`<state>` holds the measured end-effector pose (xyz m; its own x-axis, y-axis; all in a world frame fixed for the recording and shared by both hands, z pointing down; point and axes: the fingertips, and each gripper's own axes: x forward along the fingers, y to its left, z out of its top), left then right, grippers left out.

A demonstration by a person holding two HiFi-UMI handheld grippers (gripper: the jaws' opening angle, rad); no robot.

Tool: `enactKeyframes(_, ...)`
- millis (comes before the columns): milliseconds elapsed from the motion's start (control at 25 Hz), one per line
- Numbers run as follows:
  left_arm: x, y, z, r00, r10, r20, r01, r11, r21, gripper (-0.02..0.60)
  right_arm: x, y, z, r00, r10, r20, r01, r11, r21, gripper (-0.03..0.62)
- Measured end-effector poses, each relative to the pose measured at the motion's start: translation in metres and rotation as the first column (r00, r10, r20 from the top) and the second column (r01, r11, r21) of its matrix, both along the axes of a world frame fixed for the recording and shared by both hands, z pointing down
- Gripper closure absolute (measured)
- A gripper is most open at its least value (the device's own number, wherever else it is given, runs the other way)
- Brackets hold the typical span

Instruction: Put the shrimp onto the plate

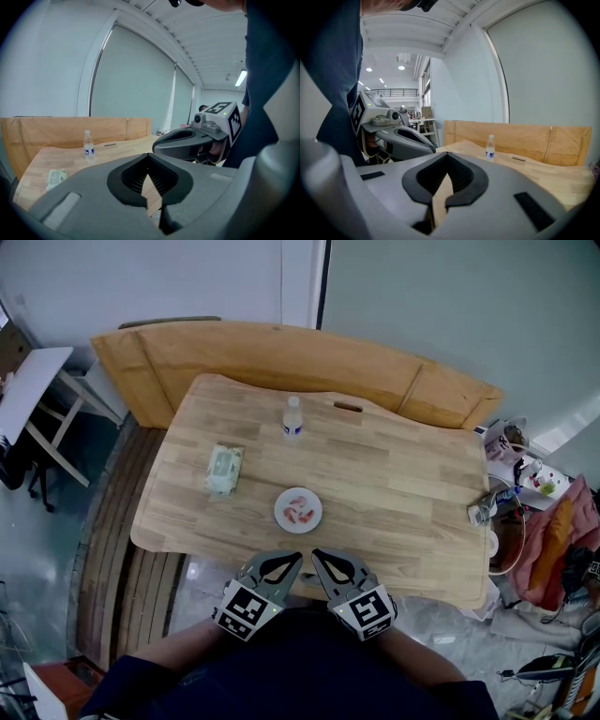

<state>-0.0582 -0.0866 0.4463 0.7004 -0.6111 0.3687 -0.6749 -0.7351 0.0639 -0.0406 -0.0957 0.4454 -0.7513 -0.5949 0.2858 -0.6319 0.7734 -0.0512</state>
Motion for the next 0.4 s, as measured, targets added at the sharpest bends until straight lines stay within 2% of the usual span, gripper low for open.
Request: enactKeyframes(400, 0.0033, 0.0000, -0.0017, 1.000, 0.011, 0.005, -0.011, 1.000, 0.004, 0.575, 0.0018, -0.0012, -0.0009, 1.000, 0.001, -0.001, -0.001, 1.000, 0.000, 0.588)
